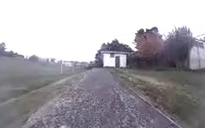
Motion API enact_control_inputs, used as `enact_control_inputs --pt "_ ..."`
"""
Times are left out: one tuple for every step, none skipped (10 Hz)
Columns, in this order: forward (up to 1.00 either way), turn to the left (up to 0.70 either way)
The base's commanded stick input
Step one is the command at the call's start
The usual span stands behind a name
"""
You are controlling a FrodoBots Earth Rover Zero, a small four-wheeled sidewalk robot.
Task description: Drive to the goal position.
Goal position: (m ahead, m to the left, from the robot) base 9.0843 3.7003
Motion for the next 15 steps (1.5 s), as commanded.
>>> enact_control_inputs --pt "0.7 0.0" --pt "0.7 0.0" --pt "0.7 0.0" --pt "0.7 0.0" --pt "0.7 -0.03" --pt "0.7 -0.07" --pt "0.7 -0.08" --pt "0.7 -0.04" --pt "0.7 0.0" --pt "0.7 0.0" --pt "0.7 0.0" --pt "0.7 0.0" --pt "0.7 0.0" --pt "0.7 -0.02" --pt "0.7 -0.08"
